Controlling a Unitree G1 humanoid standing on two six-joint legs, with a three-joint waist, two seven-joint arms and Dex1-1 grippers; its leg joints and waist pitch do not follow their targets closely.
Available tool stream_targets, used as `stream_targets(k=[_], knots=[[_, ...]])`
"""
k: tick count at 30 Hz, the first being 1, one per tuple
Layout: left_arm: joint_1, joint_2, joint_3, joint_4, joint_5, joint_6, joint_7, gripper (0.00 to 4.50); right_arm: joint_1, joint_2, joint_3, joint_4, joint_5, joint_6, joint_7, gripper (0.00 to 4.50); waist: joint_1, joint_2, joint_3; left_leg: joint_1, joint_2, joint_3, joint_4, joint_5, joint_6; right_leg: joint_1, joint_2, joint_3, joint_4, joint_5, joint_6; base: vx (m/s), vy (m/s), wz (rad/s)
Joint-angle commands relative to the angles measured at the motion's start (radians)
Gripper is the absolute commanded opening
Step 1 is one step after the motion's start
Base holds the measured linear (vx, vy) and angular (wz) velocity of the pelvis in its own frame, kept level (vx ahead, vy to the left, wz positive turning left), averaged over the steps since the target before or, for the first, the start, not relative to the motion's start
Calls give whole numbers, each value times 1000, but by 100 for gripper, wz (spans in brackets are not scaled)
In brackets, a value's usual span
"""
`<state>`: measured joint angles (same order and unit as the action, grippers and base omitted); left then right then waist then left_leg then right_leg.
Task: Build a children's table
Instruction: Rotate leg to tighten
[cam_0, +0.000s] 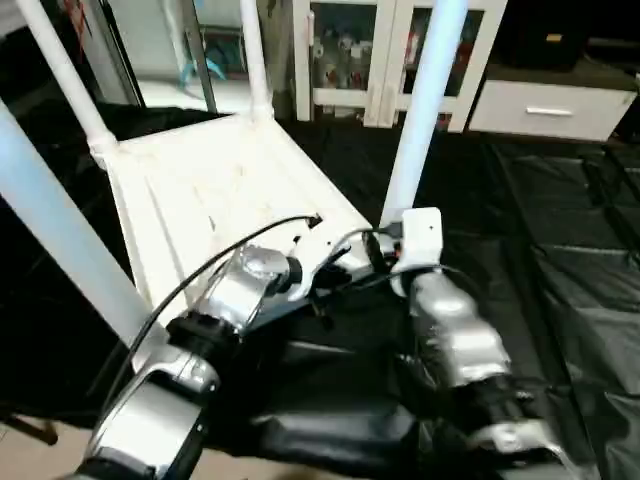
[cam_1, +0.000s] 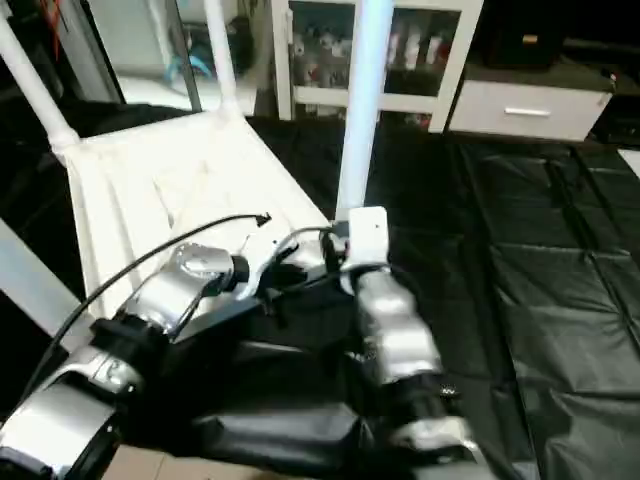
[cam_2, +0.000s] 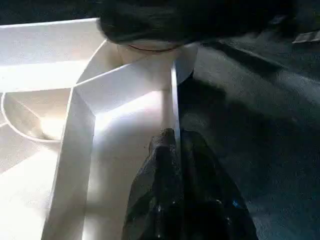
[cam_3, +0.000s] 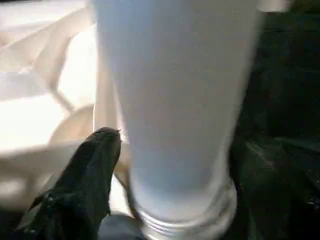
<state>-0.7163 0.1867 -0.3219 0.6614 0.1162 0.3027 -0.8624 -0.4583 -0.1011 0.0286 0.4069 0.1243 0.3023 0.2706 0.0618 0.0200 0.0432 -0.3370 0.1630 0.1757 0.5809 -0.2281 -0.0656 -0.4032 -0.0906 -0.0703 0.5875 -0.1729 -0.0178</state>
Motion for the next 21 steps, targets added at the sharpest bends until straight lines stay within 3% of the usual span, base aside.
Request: stream_targets(k=[1,3,7,9,12,16,18,21], knots=[[37,26,-52,15,23,15,-54,0,11,-31,21,-39,44,48,133,377,7,-4,-51,-11,61,-21,-77,-138,74,59,-69,51,-62,-146,-223,0,0,0],[57,49,-74,-19,20,17,-108,0,29,-101,60,-60,74,66,295,377,8,-5,-50,-14,60,-19,-74,-128,87,60,-71,52,-61,-141,-233,0,0,0],[102,101,-120,-107,3,22,-241,0,64,-236,120,-74,69,10,521,377,14,-3,-50,-11,66,-18,-71,-123,95,57,-72,50,-61,-148,-253,0,0,0],[109,109,-126,-122,0,23,-258,0,66,-247,119,-80,80,21,547,377,19,-4,-50,-9,67,-18,-72,-130,91,56,-73,50,-61,-170,-258,0,0,0],[132,140,-151,-167,-9,28,-326,0,63,-286,128,-64,86,-23,647,377,28,-6,-50,-2,70,-16,-72,-127,84,51,-73,51,-62,-185,-256,0,0,0],[144,147,-157,-197,-19,39,-350,0,51,-317,153,-51,85,-53,729,377,34,-5,-55,0,69,-13,-66,-79,101,51,-69,50,-49,-89,-282,0,0,0],[150,151,-160,-210,-20,47,-362,0,46,-325,161,-44,89,-65,757,377,35,-4,-54,-3,67,-13,-65,-75,106,54,-68,49,-46,-66,-293,0,0,0],[159,159,-163,-229,-17,56,-372,0,39,-326,163,-18,83,-84,790,377,37,-5,-55,-6,68,-15,-66,-100,100,57,-71,48,-50,-106,-286,0,0,0]])
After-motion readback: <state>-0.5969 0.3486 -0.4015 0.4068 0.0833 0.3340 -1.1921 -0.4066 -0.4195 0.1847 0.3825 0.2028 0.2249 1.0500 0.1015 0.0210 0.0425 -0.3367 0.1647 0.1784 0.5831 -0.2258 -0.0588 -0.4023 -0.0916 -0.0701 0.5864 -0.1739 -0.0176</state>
